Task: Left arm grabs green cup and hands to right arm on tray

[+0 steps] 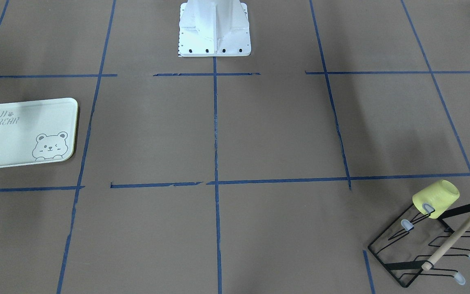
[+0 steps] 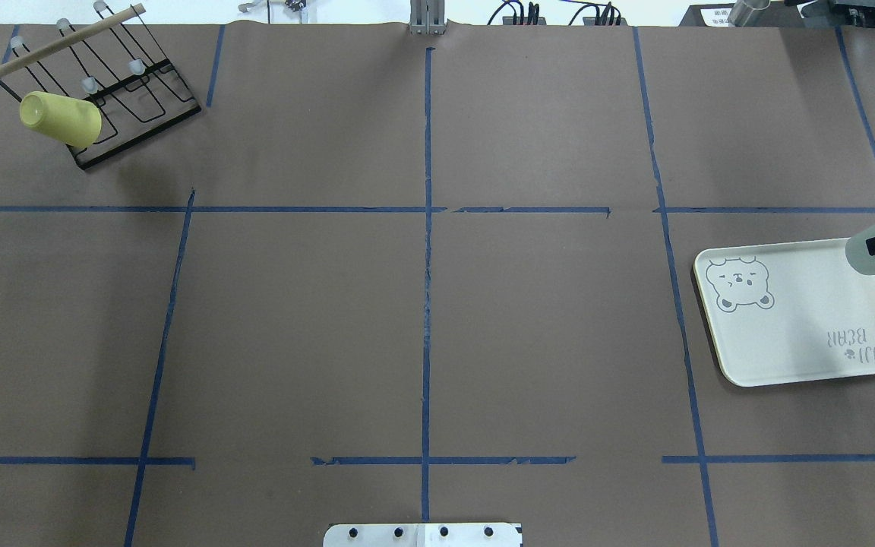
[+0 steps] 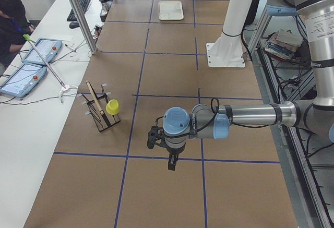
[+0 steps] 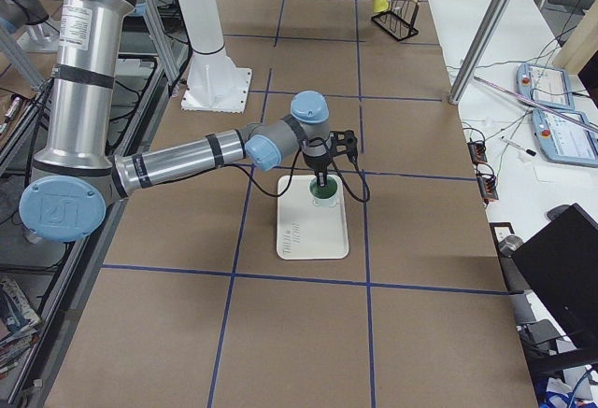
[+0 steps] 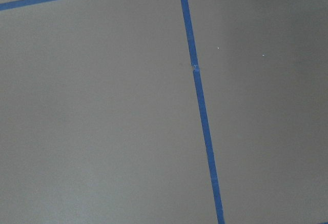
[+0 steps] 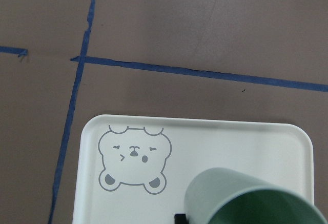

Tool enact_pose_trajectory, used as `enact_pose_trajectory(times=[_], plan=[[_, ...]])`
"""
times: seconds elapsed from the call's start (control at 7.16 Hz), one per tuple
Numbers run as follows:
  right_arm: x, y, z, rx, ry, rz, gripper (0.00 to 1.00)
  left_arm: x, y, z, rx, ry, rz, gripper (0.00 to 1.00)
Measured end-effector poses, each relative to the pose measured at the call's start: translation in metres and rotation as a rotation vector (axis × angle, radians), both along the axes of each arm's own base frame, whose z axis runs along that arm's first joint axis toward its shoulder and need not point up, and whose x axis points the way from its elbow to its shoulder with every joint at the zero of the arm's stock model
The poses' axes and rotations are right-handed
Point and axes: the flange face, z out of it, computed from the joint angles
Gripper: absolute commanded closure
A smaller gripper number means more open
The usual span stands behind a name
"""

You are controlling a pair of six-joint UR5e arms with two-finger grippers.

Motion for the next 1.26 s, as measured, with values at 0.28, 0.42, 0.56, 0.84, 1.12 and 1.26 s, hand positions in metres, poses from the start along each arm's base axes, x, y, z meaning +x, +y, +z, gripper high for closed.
enact_pose_trajectory(times=[0.28,0.42,0.56,0.84,1.12,1.26], plan=[[-0.051,0.010,0.008,-0.017,0.073,-0.008,0.99,0.001,-0.002,-0.001,0.003,0.006,0.000,0.00],[-0.070,0.015,0.012,-0.026,0.094,-0.018,0.94,0.001,-0.003,-0.002,0.005,0.006,0.001,0.00],[-0.083,0.017,0.017,-0.034,0.106,-0.032,0.56,0.001,-0.005,-0.003,0.006,0.006,0.001,0.00],[-0.101,0.009,0.026,-0.051,0.111,-0.051,0.00,0.001,-0.006,-0.004,0.009,0.006,0.001,0.00],[-0.110,0.006,0.029,-0.070,0.095,-0.071,0.00,0.001,-0.009,-0.006,0.016,0.006,0.001,0.00],[-0.110,0.006,0.022,-0.071,0.079,-0.079,0.00,0.001,-0.011,-0.008,0.020,0.006,0.001,0.00]])
